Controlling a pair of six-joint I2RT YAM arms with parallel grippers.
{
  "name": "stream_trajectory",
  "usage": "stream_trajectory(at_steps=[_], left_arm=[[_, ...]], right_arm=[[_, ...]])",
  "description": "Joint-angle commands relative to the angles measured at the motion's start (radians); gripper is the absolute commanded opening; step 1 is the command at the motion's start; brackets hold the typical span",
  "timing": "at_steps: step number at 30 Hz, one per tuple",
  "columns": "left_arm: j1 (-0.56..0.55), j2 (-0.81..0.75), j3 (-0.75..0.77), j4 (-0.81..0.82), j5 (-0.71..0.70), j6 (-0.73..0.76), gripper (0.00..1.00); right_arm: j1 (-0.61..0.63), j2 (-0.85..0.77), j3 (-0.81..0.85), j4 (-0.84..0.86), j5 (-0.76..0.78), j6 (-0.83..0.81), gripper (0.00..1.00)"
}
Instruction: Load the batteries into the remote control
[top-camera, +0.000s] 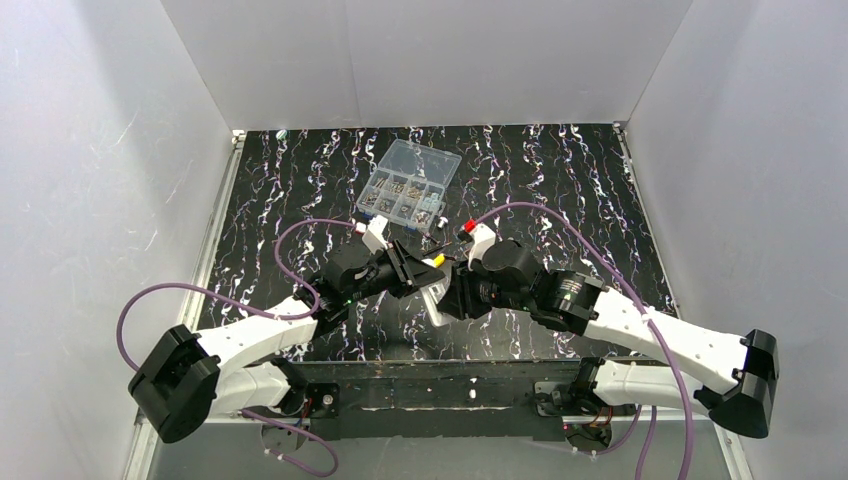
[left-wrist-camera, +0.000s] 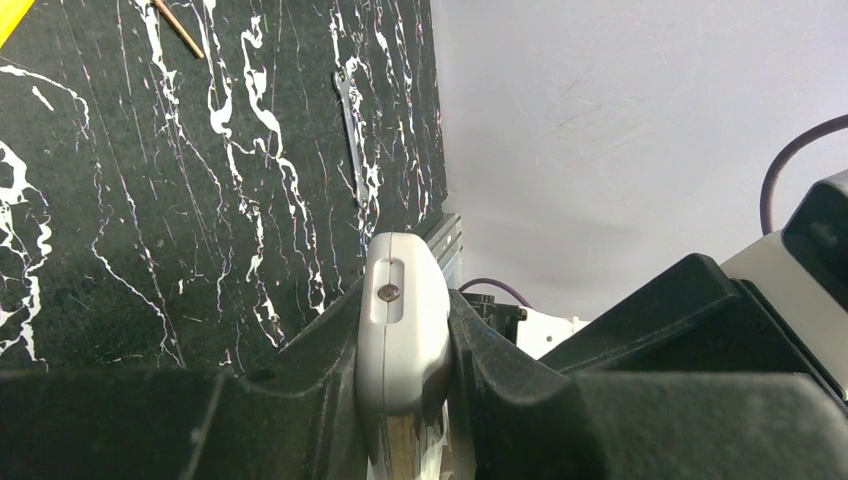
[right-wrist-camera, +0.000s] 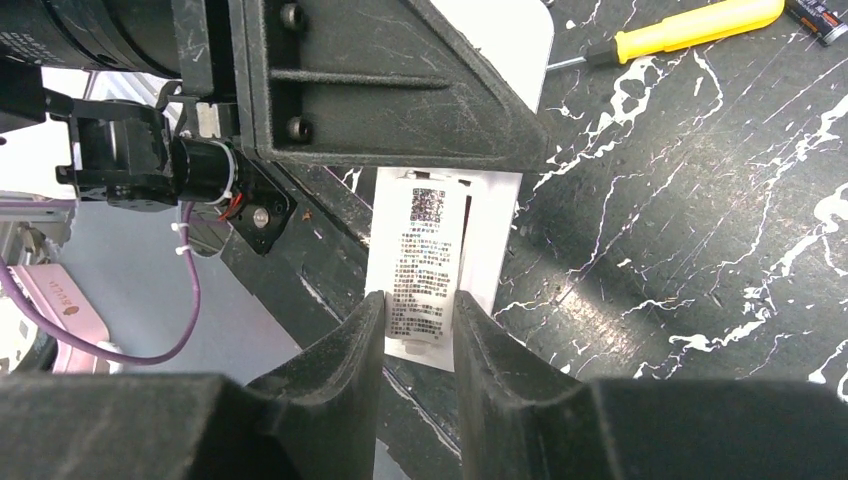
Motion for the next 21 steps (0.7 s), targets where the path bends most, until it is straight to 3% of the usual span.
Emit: stream_trajectory(at_steps=[1, 12, 17, 21], left_arm=[[-0.005, -0.001, 0.034, 0.06, 0.025, -0.001, 0.0], [-0.005, -0.012, 0.023, 0.03, 0.017, 0.016, 0.0], [-0.005, -0.106, -0.009, -0.119, -0.015, 0.059, 0.0], [-0.002, -0.203, -0.044, -0.24, -0.024, 0.086, 0.0]], right_arm=[[0.0, -0.033, 0.006, 0.063, -0.022, -0.036, 0.31], [0.0, -0.091, -0.008, 0.024, 0.011, -0.057, 0.29], [-0.009, -0.147, -0.03, -0.057, 0.149, -0.027, 0.3], [-0.06, -0.121, -0.062, -0.1, 0.174, -0.013, 0.3]])
